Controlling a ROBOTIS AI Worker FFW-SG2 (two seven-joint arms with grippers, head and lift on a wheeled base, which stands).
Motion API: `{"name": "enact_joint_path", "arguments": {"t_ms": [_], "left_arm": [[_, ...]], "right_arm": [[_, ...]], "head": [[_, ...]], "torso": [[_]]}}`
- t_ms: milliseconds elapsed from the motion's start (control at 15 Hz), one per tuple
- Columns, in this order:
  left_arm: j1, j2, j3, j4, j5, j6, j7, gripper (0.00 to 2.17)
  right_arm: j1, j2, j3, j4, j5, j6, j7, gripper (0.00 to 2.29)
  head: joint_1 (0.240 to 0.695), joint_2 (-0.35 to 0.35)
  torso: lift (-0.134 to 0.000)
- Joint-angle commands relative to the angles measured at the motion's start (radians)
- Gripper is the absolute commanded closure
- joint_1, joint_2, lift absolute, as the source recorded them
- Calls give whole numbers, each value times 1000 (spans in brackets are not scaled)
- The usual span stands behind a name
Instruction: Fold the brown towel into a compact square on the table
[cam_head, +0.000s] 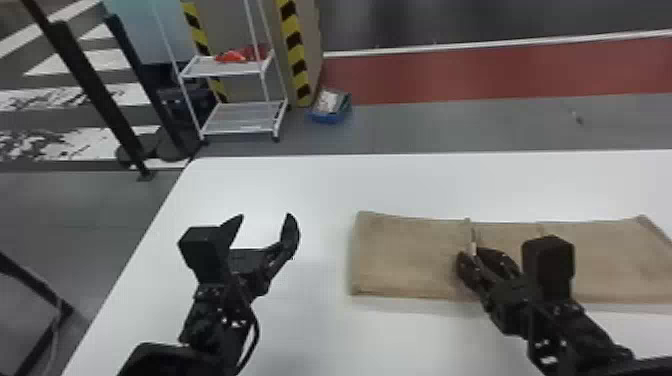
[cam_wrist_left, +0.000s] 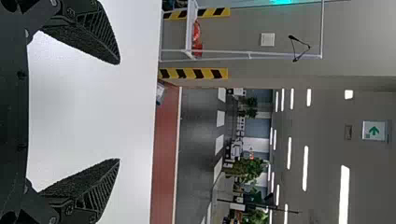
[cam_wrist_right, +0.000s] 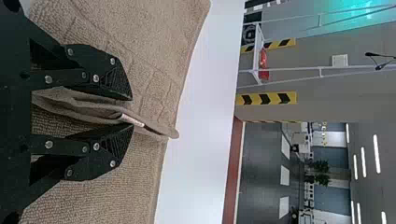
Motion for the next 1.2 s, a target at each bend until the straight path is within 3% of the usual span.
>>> {"name": "enact_joint_path", "arguments": {"t_ms": [0,200,600,800,933,1133], "left_arm": [[0,-1,-1,-1,0,0,-2,154],[0,0,-1,-4,0,3,-2,154],[8,2,5,-18,2,3,3,154],[17,2,8,-30,0,6,6,154],[23,3,10,-39,0,6,8,154],[17,-4,-2,-26,-3,6,5,154]], "right_arm": [[2,-1,-1,-2,-2,2,4,991],[8,-3,-3,-14,-3,-1,9,1376],[71,-7,-27,-183,-23,-31,11,1396],[120,-24,-164,-322,-94,-19,29,1396],[111,-50,-291,-293,-149,12,49,1396],[102,-55,-334,-109,-148,-84,80,1396]], "head": [[695,189],[695,188],[695,194],[695,181],[695,147],[695,42]], "torso": [[-123],[-123],[-123],[-123],[-123],[-123]]}}
